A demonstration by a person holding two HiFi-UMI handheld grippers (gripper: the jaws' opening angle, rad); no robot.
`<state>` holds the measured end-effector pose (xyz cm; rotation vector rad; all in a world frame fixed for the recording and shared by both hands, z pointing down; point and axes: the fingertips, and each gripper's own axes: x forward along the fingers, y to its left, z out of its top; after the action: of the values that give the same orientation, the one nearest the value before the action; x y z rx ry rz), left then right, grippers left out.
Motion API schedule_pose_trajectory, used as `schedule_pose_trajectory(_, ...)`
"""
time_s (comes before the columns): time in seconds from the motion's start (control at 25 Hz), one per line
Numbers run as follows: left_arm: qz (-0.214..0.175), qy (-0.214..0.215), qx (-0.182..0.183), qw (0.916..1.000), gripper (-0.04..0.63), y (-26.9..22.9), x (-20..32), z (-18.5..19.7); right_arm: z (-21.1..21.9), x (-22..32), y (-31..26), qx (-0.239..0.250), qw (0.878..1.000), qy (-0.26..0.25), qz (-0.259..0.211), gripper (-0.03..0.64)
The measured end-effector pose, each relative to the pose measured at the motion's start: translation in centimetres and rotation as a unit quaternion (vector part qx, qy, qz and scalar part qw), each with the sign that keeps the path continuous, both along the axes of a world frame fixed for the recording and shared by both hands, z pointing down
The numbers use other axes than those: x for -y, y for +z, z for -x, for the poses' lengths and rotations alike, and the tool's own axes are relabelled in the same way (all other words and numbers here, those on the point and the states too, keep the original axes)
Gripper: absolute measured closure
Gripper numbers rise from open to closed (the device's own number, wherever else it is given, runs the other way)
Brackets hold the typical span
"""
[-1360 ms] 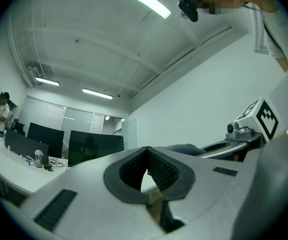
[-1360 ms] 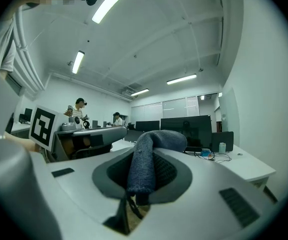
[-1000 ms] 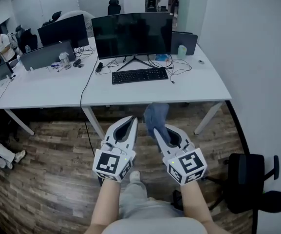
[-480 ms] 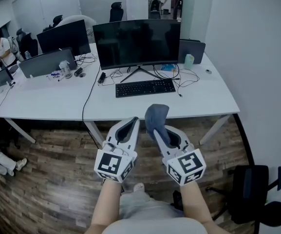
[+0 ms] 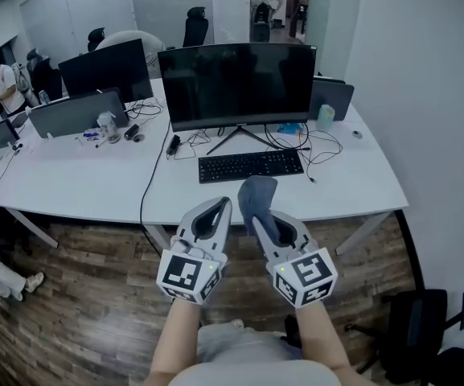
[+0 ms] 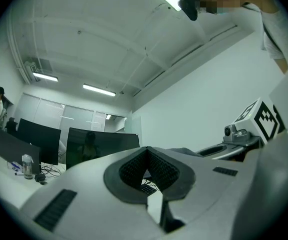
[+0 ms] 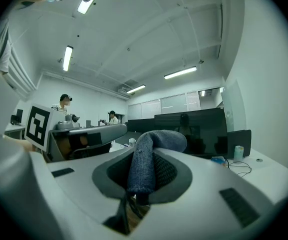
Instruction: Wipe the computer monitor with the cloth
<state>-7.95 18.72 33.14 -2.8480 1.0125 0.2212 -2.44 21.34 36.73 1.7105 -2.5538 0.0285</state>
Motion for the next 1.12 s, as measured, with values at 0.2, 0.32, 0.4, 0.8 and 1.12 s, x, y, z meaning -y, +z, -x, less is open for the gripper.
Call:
schedule_pose_trajectory(0.2,0.003,-0.007,-0.004,1.0,0.589,0.2,3.5,1.0,0.6,3.5,-0.1,-0.004,1.0,-0.003,0.0,0.552)
schedule_pose_trajectory(0.32,0.005,-0.017,-0.009,0.9998,0.589,0.1,5.5,1.6,0.8,5.4,-0.1,-0.009,1.0,-0.009,0.003,0.552)
schedule_pose_trajectory(0.4,0.007,-0.026,-0.014,0.9995,0.589,0.0,6.8,2.0,0.9,6.4,-0.1,-0.013,1.0,-0.014,0.006,0.552)
schedule_pose_trajectory(0.8,0.011,-0.064,-0.023,0.9976,0.589,0.2,13.0,2.8,0.1,12.2,0.0,-0.019,0.999,-0.033,0.008,0.552)
schedule_pose_trajectory(1.12,0.008,-0.084,-0.015,0.9963,0.589,-0.1,18.7,1.2,-1.0,18.4,-0.6,-0.017,0.998,-0.061,0.005,0.552)
